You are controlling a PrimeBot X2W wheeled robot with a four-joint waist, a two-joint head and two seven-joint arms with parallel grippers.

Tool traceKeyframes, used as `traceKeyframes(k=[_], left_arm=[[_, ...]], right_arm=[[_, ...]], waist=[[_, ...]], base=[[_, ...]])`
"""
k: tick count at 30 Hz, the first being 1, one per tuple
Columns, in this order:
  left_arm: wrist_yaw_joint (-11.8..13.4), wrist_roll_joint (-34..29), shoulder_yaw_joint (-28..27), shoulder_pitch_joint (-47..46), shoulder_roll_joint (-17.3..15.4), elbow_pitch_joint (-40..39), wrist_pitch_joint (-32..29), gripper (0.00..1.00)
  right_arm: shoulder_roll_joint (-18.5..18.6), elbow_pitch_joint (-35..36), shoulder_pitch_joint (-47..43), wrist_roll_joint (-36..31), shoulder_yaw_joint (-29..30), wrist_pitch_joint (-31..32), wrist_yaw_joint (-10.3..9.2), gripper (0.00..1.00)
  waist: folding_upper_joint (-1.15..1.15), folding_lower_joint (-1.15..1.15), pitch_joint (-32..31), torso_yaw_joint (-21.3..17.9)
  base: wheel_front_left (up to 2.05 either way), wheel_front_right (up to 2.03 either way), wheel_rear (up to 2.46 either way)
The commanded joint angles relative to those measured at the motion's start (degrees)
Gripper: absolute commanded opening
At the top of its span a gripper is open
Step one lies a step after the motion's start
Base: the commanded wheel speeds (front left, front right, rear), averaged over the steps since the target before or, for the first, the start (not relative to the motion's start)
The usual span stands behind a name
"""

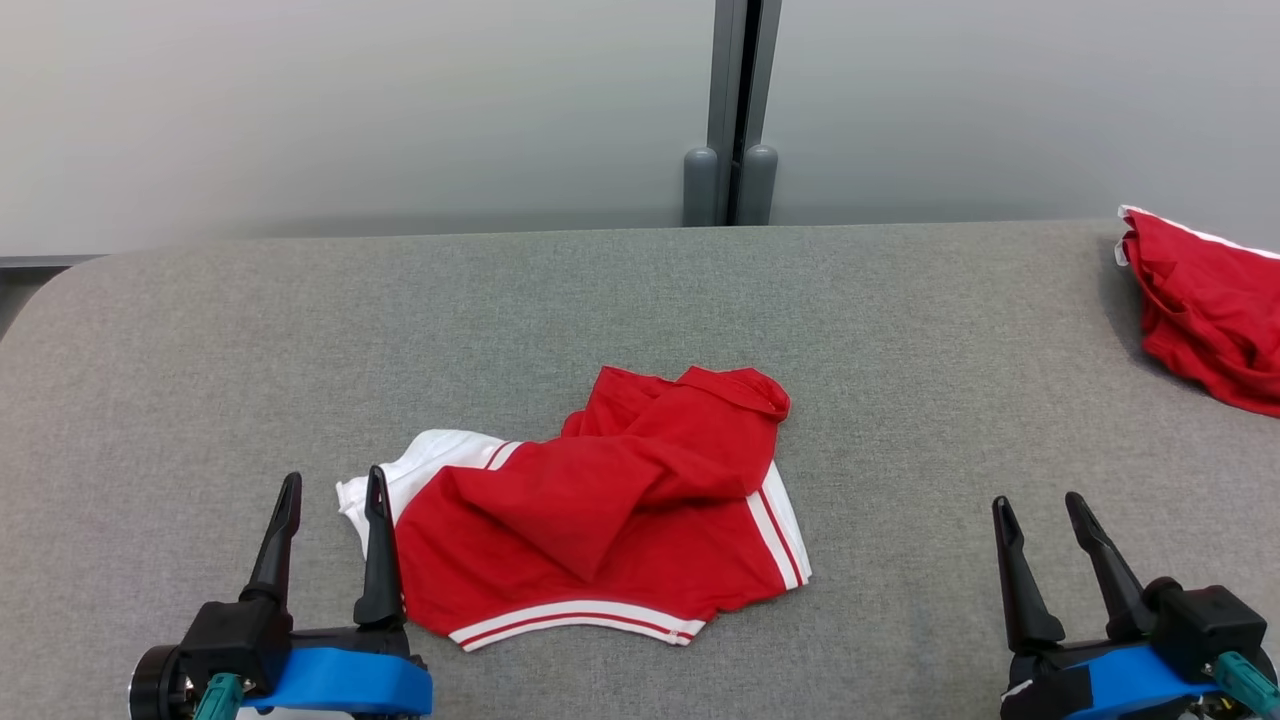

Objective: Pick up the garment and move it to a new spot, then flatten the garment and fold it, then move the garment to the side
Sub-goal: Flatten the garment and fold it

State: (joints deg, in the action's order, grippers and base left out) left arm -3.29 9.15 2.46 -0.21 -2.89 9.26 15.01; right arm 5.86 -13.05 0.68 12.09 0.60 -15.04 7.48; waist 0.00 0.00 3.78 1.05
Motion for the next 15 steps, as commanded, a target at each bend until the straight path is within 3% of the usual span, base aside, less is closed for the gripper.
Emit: traceKeyframes(k=[1, 10, 15], left_arm=[[-0.19, -0.26, -0.22, 0.38, 0.02, 0.14, 0.23, 1.0], [-0.17, -0.68, -0.23, -0.2, 0.02, 0.27, 0.23, 1.0], [-0.06, -0.69, 0.09, -1.22, 0.02, 0.15, 0.23, 1.0]], right_arm=[[-0.38, 0.61, -1.05, -0.74, 0.29, -0.18, 0.03, 1.0], [-1.11, 0.65, 0.33, -1.95, -1.39, -0.18, 0.03, 1.0], [0.37, -0.58, 3.65, -2.41, -3.42, -0.14, 0.03, 1.0]], waist=[[0.0, 0.0, -0.06, 0.0], [0.0, 0.0, 0.14, 0.88], [0.0, 0.0, 1.02, 2.03]], base=[[0.0, 0.0, 0.0], [0.0, 0.0, 0.0], [0.0, 0.0, 0.0]])
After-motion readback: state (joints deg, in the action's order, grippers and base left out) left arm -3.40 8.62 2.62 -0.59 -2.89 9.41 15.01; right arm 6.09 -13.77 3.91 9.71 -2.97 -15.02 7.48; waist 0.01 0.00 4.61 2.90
